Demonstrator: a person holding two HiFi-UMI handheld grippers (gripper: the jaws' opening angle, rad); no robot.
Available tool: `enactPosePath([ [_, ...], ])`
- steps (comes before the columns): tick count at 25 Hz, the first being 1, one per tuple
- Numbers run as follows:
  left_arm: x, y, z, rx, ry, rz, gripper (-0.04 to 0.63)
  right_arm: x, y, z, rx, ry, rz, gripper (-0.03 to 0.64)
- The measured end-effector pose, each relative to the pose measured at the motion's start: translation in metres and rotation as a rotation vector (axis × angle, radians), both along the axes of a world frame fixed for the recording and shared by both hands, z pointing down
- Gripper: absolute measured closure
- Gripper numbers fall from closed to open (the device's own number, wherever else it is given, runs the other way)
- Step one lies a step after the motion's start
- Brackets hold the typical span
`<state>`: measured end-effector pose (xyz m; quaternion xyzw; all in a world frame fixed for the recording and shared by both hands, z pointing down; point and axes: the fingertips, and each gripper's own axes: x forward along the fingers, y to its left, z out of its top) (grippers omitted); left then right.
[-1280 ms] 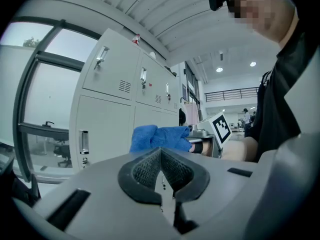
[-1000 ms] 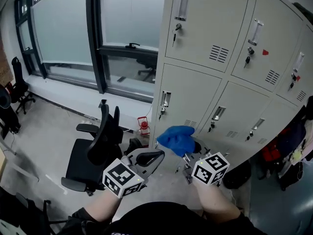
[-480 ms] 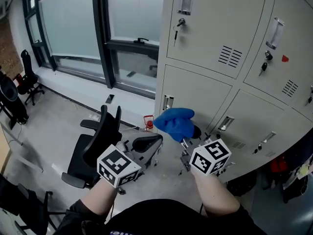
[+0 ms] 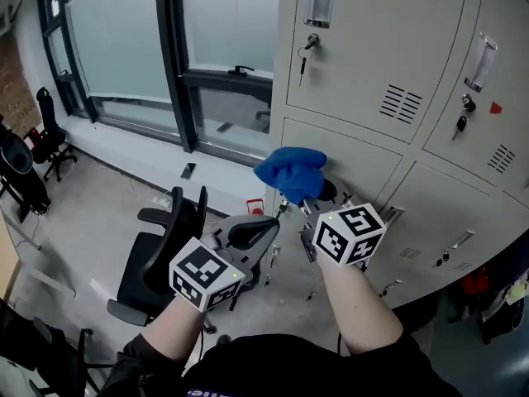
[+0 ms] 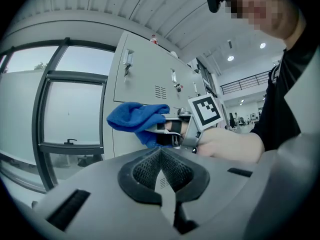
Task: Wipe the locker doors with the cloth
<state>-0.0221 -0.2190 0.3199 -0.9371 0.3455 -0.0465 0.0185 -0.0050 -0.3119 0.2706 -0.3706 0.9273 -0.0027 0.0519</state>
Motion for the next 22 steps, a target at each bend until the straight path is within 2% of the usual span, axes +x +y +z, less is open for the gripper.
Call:
enactPosePath([
  [7,-0.017,0.006,0.002,0.009,0.005,0.118,0.588,-0.023,-0.040,-0.015,0.026,0.020,0.157,0.569],
  [11,-0.016,0.005,0.006,-0.005,0.010,0.170,0.588,-0.016,-0.058,-0.015,0.000,0.005,0.221,0.569],
  [16,-0.001,0.005,0.009,-0.008,0.008,0.219,0.588,0.017,-0.060,-0.017,-0.007,-0.021,0.274,0.569],
  [22,0.020,0.004,0.007,-0.005,0.007,0.252,0.588,0.086,-0.046,-0.020,0.004,-0.068,0.359,0.569],
])
